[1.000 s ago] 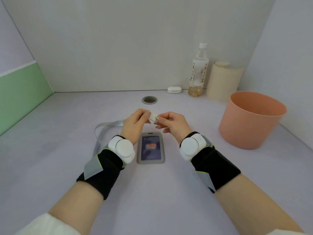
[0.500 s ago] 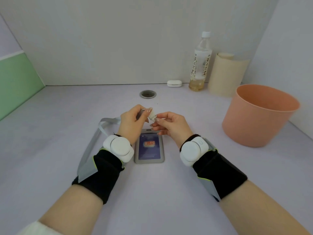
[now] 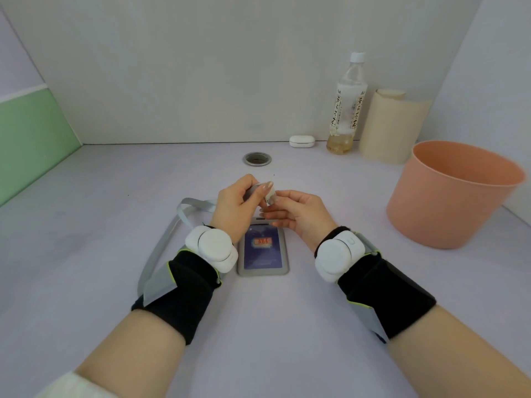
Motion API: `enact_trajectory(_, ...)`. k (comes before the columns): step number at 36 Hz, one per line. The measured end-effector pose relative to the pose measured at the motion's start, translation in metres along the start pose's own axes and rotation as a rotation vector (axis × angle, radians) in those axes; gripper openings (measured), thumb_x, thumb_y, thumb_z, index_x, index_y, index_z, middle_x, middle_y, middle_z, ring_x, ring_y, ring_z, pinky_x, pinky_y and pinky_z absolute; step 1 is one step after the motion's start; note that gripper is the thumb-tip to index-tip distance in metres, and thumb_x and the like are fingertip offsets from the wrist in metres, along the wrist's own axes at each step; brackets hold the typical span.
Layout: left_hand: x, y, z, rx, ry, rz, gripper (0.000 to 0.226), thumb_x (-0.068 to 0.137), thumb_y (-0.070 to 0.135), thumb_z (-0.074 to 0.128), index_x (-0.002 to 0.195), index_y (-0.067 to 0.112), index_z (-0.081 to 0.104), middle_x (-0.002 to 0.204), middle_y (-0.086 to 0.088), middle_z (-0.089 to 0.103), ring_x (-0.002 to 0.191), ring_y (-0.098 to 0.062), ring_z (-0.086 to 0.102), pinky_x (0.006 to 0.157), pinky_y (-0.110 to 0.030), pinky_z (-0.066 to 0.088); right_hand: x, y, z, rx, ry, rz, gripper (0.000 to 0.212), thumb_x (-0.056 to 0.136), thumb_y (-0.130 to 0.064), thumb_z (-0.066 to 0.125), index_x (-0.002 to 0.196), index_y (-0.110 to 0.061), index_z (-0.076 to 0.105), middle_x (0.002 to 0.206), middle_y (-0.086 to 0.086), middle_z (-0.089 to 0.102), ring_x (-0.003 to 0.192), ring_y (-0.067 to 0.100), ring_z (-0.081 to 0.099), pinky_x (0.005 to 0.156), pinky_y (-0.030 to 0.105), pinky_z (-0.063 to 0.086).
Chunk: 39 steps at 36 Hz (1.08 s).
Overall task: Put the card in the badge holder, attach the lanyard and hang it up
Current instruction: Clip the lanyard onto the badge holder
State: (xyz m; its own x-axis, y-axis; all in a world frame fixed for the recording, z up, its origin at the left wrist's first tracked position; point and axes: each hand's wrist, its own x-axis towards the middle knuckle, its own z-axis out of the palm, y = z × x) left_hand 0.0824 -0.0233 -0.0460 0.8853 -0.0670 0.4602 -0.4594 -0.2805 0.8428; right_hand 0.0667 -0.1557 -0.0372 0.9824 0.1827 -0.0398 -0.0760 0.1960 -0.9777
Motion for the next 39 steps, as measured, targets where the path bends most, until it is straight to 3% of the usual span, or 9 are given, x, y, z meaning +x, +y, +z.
enact_trajectory(4,-0.002,0.003,0.001,0.030,-0.021,0.033,0.026,0.089,0.024,0.055,0.068,0.010,0.053,0.060,-0.001,0.055,0.059,-0.006,0.047,0.059,-0.012,0.041,-0.002,0.000,0.001,0.042,0.010,0.012,0.012,0.087,-0.007,0.055,0.091,-0.009,0.066,0.074,0.007,0.068,0.063,0.013,0.068,0.060,0.019,0.055)
enact_trajectory(8,-0.003,0.003,0.001,0.075,-0.033,0.061,0.028,0.089,0.024,0.055,0.068,0.005,0.052,0.063,-0.015,0.052,0.057,-0.006,0.040,0.057,-0.014,0.037,-0.003,0.000,0.002,0.094,0.025,0.010,0.012,0.086,-0.008,0.056,0.091,-0.007,0.067,0.077,0.009,0.069,0.067,0.015,0.069,0.067,0.021,0.058)
enact_trajectory(12,-0.003,0.002,0.003,0.139,-0.038,0.086,0.030,0.089,0.025,0.055,0.061,0.023,0.045,0.059,0.004,0.043,0.056,-0.002,0.038,0.057,-0.013,0.034,-0.004,0.001,0.003,0.085,0.046,0.010,0.017,0.086,-0.011,0.057,0.095,-0.002,0.067,0.082,0.013,0.068,0.071,0.016,0.068,0.068,0.022,0.058)
enact_trajectory(20,-0.004,0.004,0.003,0.160,-0.027,0.098,0.030,0.089,0.025,0.055,0.061,0.022,0.044,0.059,0.005,0.042,0.056,-0.003,0.038,0.057,-0.012,0.035,-0.006,0.000,0.004,0.106,0.054,0.016,0.013,0.085,-0.007,0.054,0.089,-0.004,0.067,0.080,0.012,0.068,0.069,0.015,0.068,0.065,0.020,0.056)
enact_trajectory(24,-0.004,0.010,0.002,-0.024,0.029,0.042,0.029,0.089,0.023,0.055,0.069,0.002,0.052,0.062,-0.006,0.057,0.058,-0.009,0.045,0.058,-0.013,0.039,-0.004,0.000,0.005,0.201,0.098,0.008,0.026,0.084,0.009,0.042,0.087,-0.006,0.062,0.079,0.016,0.066,0.060,0.015,0.069,0.063,0.020,0.057)
enact_trajectory(30,0.001,0.008,0.000,-0.178,0.132,-0.024,0.028,0.090,0.020,0.054,0.063,0.014,0.051,0.051,0.011,0.058,0.056,-0.003,0.050,0.061,-0.011,0.042,-0.004,-0.003,0.003,0.252,0.037,0.017,0.031,0.083,0.012,0.040,0.087,-0.006,0.064,0.072,0.009,0.071,0.064,0.014,0.070,0.062,0.018,0.057)
enact_trajectory(34,0.002,0.010,-0.002,-0.258,0.161,-0.053,0.028,0.091,0.019,0.052,0.069,0.003,0.053,0.057,0.001,0.054,0.054,-0.004,0.048,0.059,-0.010,0.040,-0.005,-0.005,0.002,0.286,-0.007,0.030,0.033,0.084,0.011,0.037,0.089,-0.007,0.064,0.068,0.005,0.073,0.064,0.011,0.070,0.063,0.017,0.056)
enact_trajectory(39,0.007,0.003,-0.005,-0.315,0.131,-0.139,0.031,0.091,0.024,0.052,0.063,0.009,0.054,0.047,0.008,0.055,0.058,-0.014,0.047,0.070,-0.025,0.043,-0.005,-0.009,0.000,0.346,-0.043,0.038,0.034,0.085,0.011,0.035,0.089,-0.007,0.064,0.071,0.007,0.073,0.064,0.010,0.069,0.065,0.016,0.056)
